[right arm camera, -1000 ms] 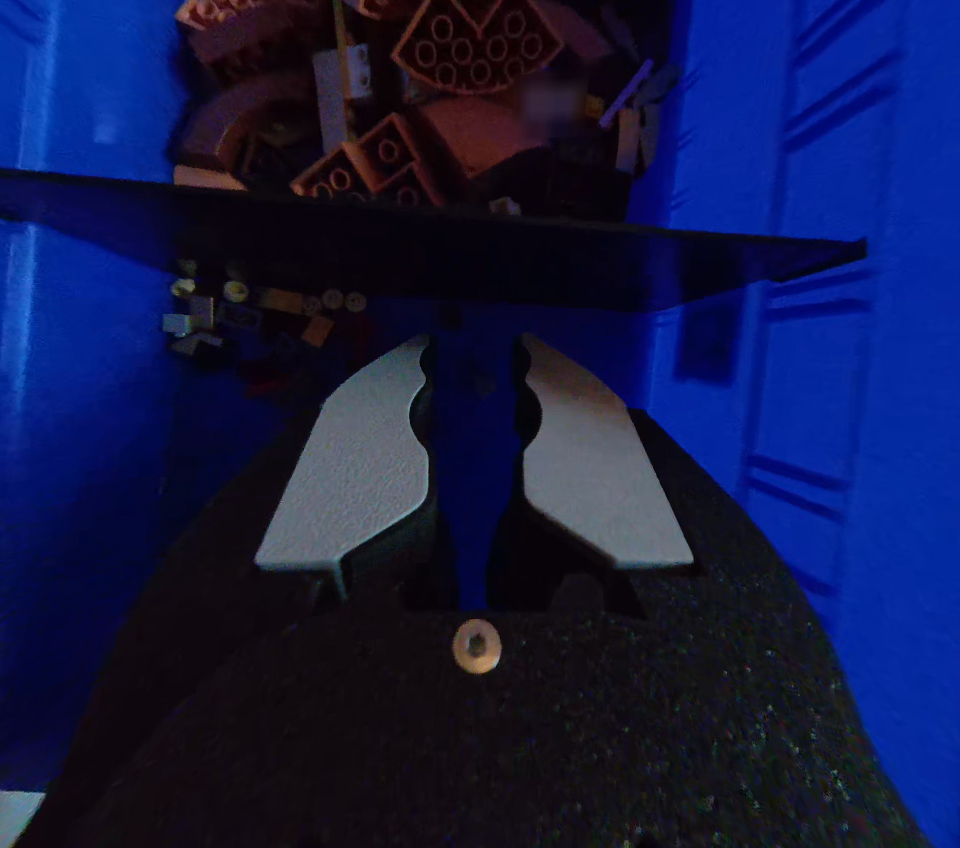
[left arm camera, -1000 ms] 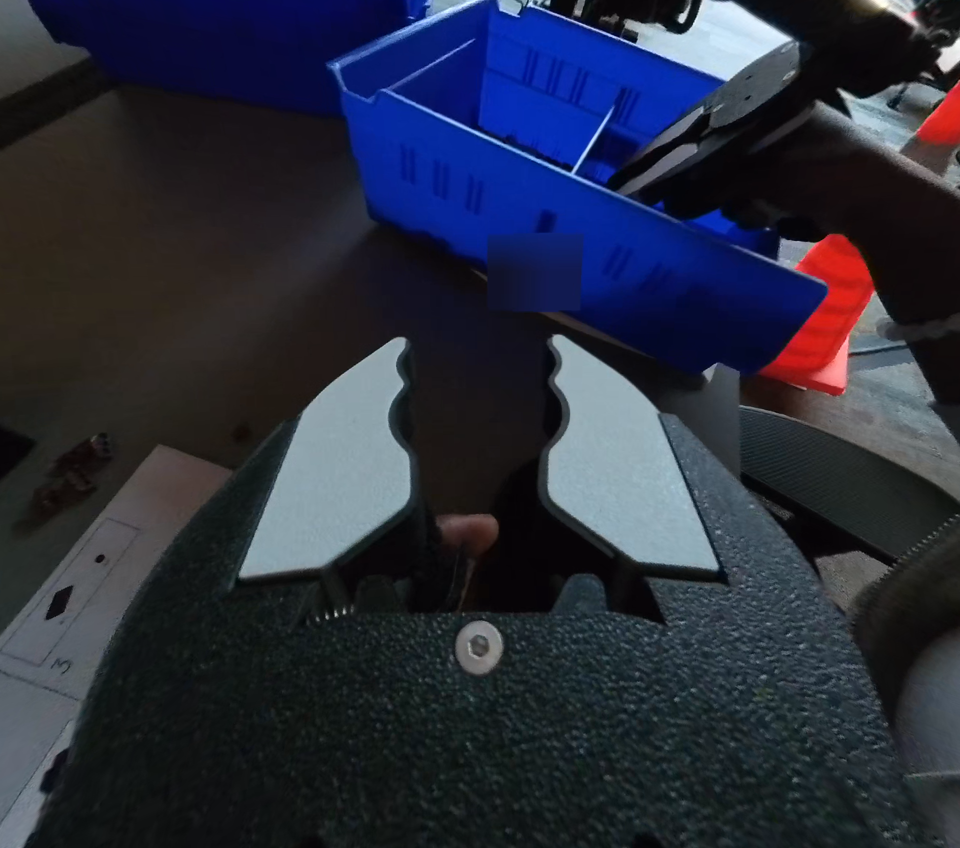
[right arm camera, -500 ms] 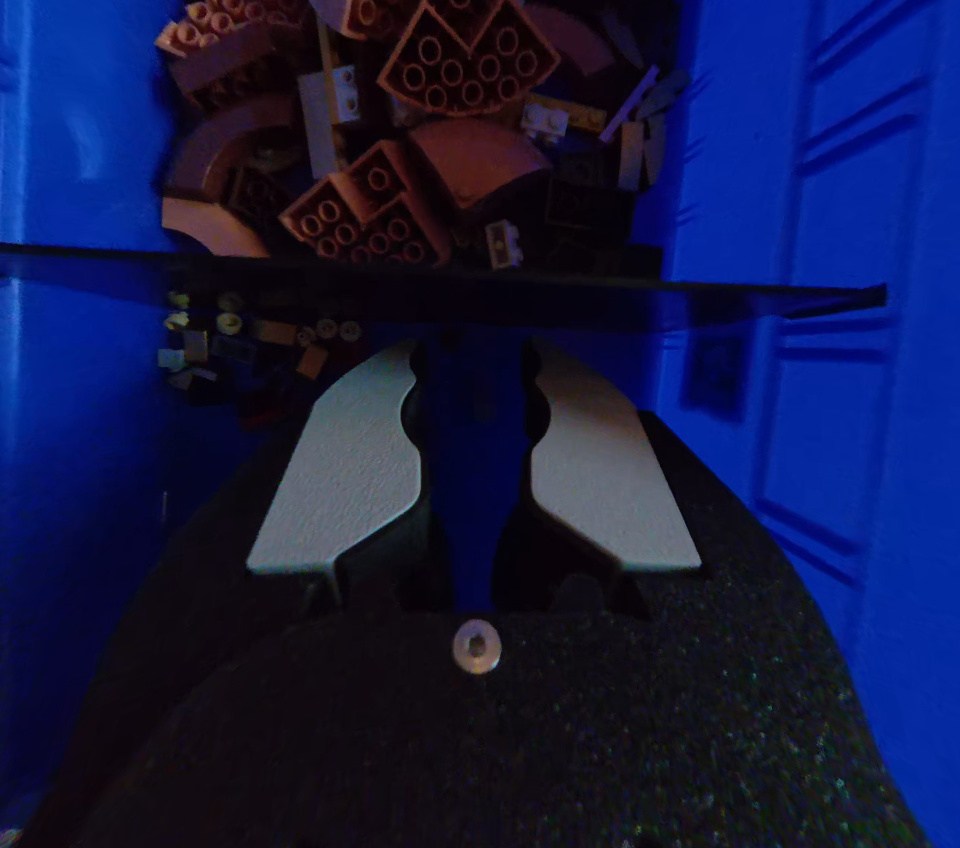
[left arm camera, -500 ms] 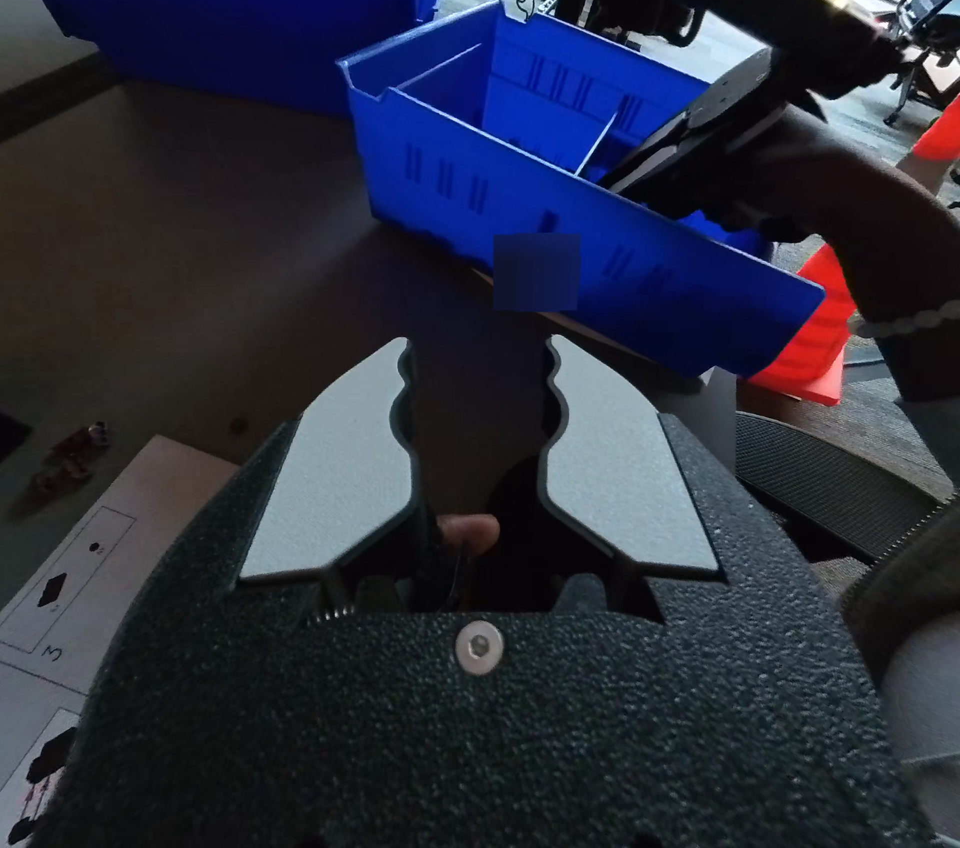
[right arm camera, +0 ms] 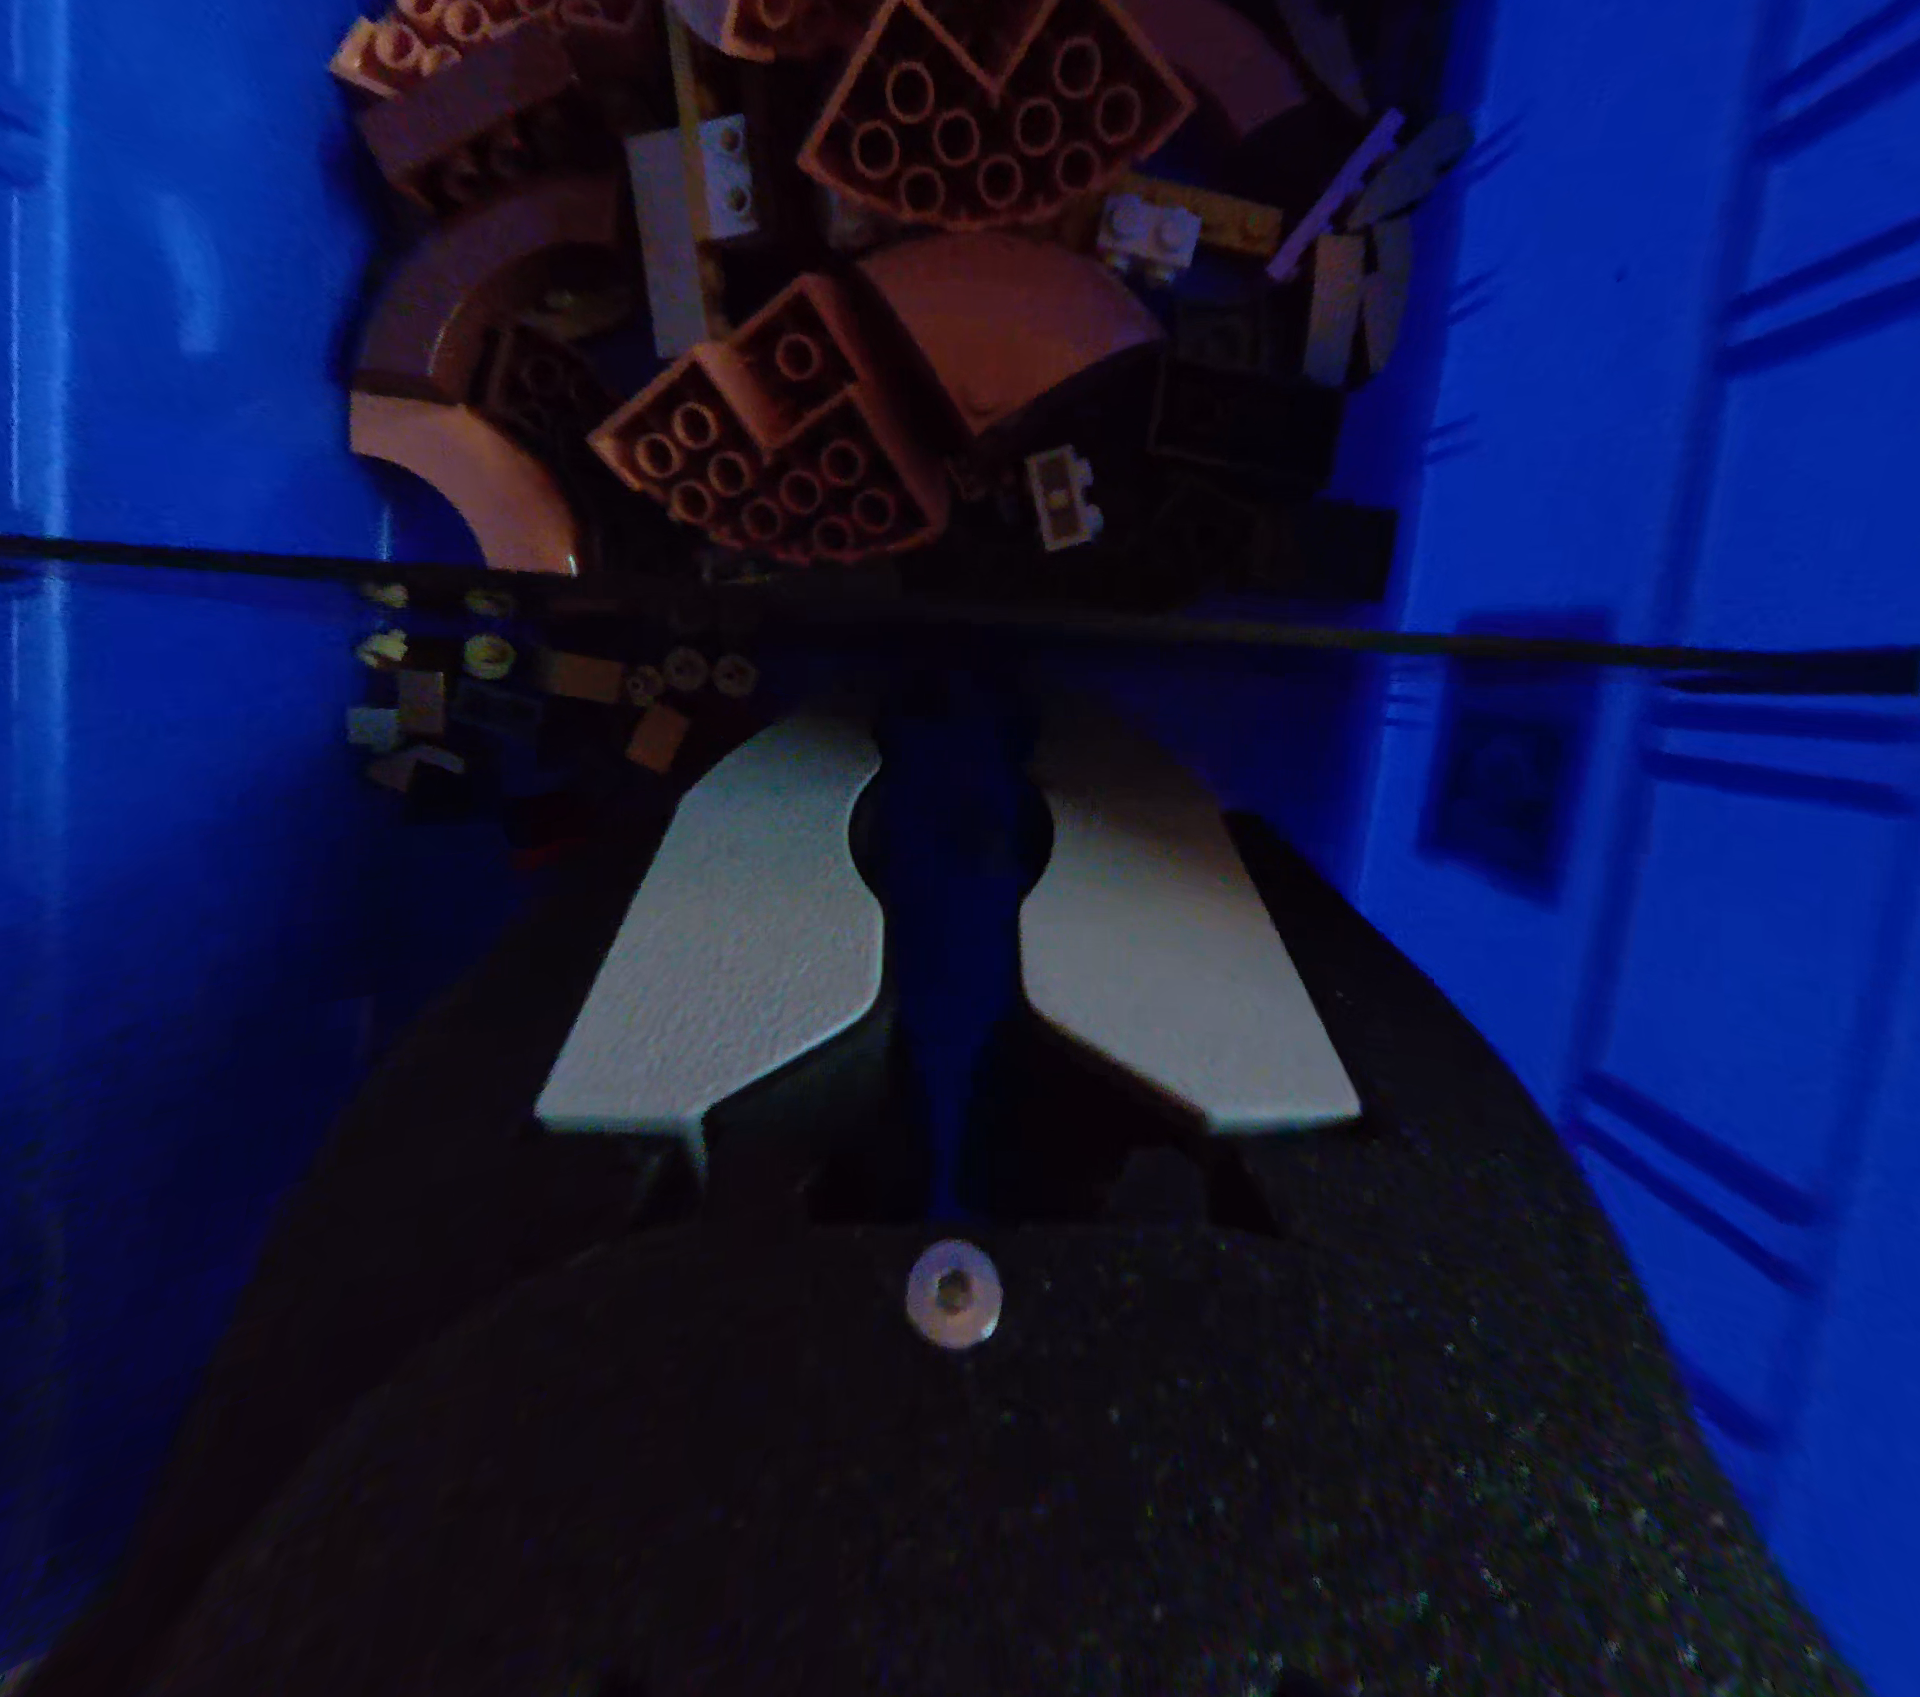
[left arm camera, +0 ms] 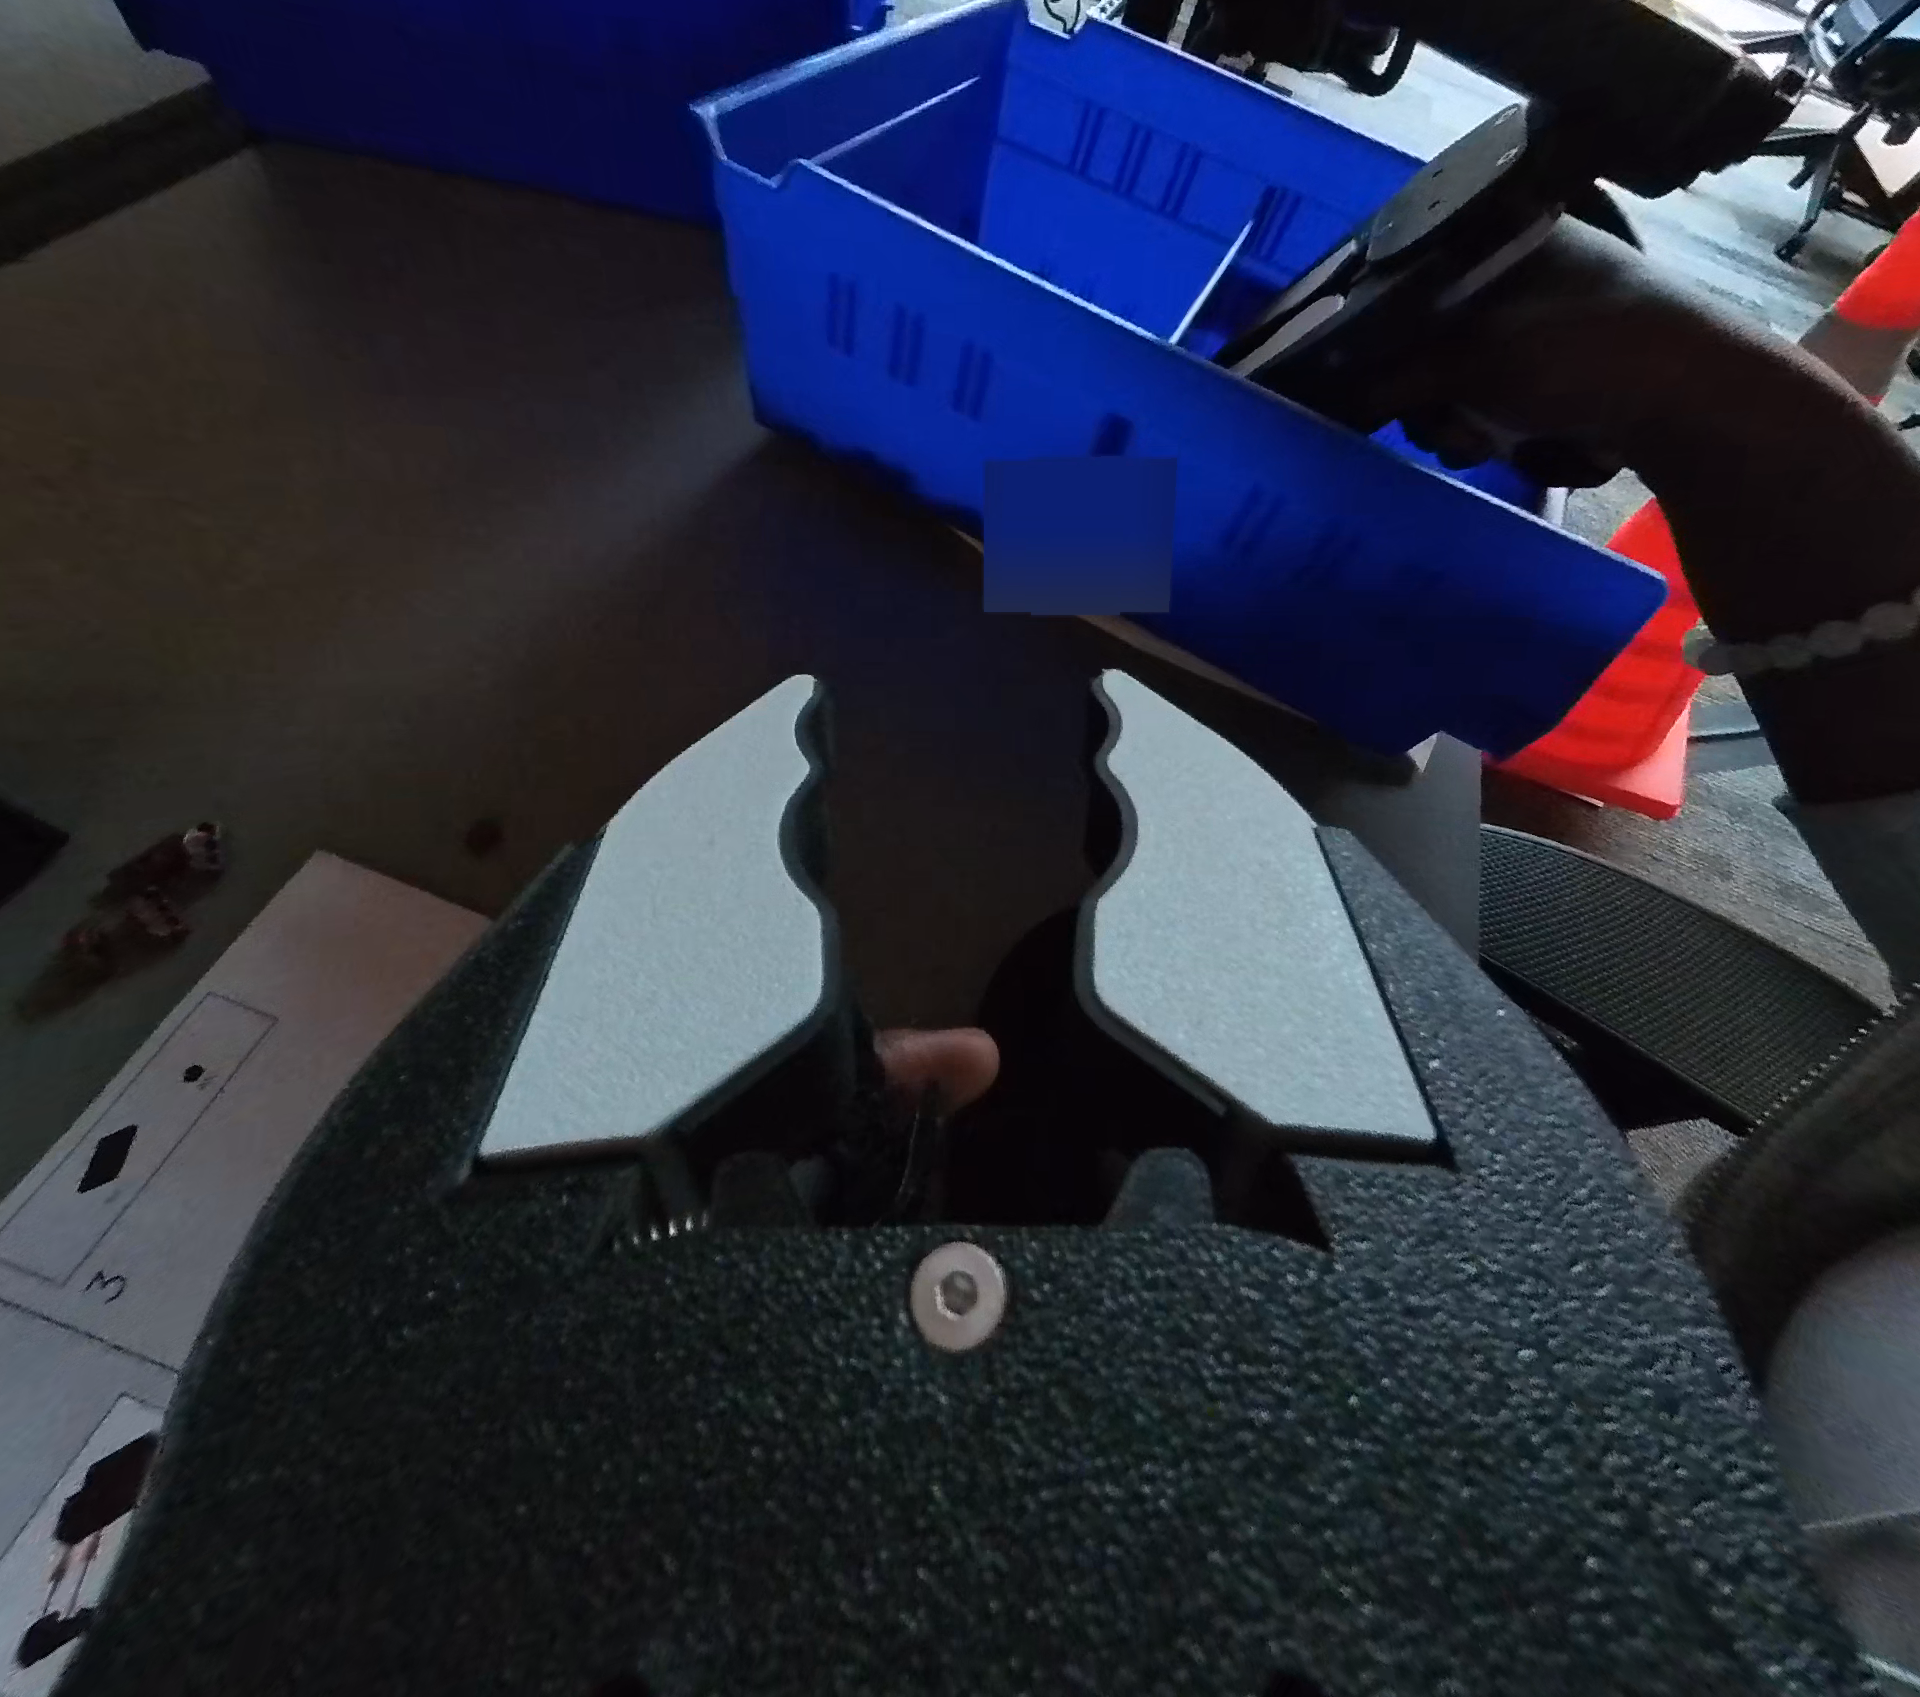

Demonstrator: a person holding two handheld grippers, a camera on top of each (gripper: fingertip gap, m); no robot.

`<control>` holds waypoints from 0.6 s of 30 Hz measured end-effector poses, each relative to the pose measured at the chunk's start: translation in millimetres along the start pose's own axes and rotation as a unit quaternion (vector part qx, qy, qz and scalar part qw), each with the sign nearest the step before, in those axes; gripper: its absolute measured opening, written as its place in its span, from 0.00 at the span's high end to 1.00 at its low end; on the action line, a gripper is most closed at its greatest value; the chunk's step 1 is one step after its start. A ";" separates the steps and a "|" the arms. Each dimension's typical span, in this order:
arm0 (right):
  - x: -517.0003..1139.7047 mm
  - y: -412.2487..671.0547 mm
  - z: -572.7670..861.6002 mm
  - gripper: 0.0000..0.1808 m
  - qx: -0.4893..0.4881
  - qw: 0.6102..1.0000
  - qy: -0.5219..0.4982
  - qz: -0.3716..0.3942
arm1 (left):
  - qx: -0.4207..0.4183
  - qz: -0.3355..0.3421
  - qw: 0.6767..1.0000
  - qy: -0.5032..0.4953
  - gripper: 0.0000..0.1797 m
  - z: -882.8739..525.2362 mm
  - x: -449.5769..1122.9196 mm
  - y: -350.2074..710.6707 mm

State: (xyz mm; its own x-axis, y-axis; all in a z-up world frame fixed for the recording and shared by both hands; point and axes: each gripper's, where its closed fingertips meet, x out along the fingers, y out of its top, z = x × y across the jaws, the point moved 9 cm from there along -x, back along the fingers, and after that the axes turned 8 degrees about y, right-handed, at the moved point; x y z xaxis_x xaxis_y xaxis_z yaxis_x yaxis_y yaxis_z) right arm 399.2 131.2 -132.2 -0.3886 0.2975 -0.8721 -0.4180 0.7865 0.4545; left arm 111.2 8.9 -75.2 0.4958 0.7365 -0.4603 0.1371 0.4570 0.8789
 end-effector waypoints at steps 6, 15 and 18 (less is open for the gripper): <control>-8.1 -1.1 0.4 0.97 -0.025 1.000 -0.011 0.009 | 0.007 0.001 1.000 0.008 0.75 0.7 -2.1 -0.3; -75.7 1.9 -9.5 0.97 -0.026 0.983 0.108 0.145 | 0.007 0.014 1.000 0.015 0.75 5.3 -15.3 0.5; -97.7 10.2 -27.9 0.97 -0.053 0.965 0.173 0.190 | -0.006 0.019 0.999 0.028 0.75 0.8 -31.3 0.4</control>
State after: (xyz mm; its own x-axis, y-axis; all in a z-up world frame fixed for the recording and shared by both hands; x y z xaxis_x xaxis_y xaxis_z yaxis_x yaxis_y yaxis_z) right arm 410.0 95.0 -37.3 -0.7740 0.3405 -0.5339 -0.2661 0.5901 0.7622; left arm 96.5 -14.4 -60.3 0.4512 0.7799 -0.4339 0.1095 0.4341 0.8942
